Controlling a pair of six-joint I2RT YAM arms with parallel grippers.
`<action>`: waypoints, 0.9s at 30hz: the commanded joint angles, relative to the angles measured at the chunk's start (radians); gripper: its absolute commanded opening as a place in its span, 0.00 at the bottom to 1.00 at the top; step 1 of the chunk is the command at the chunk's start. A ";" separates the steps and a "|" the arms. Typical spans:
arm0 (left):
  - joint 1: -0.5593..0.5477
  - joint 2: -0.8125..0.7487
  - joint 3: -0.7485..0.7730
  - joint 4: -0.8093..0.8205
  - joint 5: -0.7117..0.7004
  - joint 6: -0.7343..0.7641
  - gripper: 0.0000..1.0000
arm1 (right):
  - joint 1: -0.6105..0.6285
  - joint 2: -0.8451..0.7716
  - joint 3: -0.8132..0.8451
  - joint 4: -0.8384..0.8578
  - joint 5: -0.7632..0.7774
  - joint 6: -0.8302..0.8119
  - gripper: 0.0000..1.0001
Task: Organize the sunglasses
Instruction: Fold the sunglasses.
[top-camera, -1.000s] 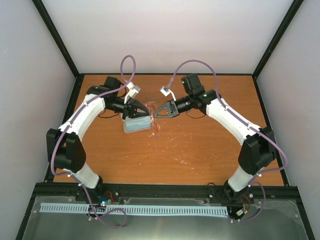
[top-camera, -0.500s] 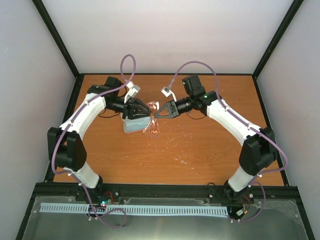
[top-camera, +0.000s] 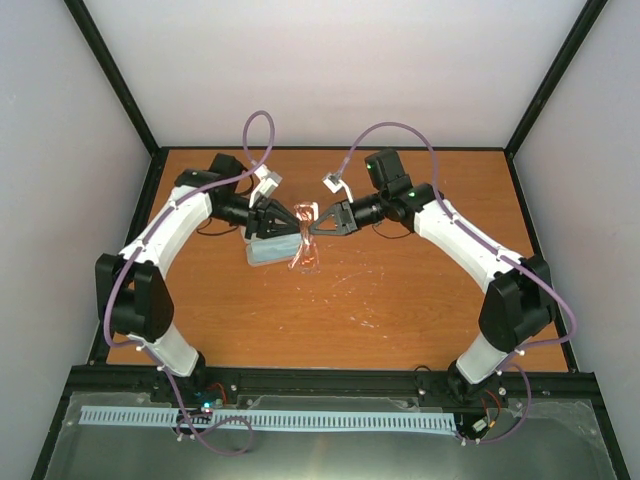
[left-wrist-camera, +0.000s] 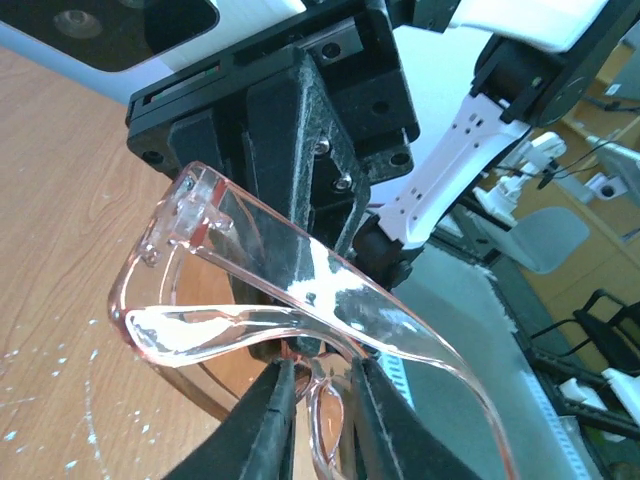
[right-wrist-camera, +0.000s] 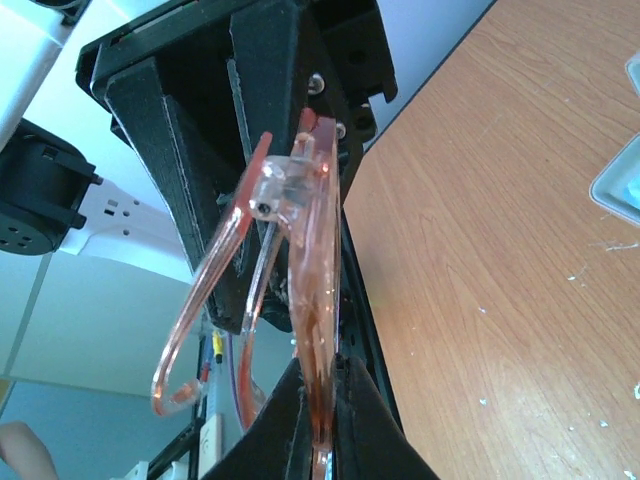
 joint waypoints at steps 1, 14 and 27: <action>0.023 -0.038 -0.008 0.000 -0.114 0.023 0.21 | 0.003 -0.060 0.002 0.022 -0.027 -0.012 0.03; 0.115 -0.014 0.003 -0.056 -0.083 0.068 0.44 | -0.003 -0.076 -0.013 0.066 -0.035 0.024 0.03; 0.075 0.085 0.150 -0.150 0.052 0.110 0.49 | -0.002 -0.051 0.002 0.039 -0.014 0.002 0.03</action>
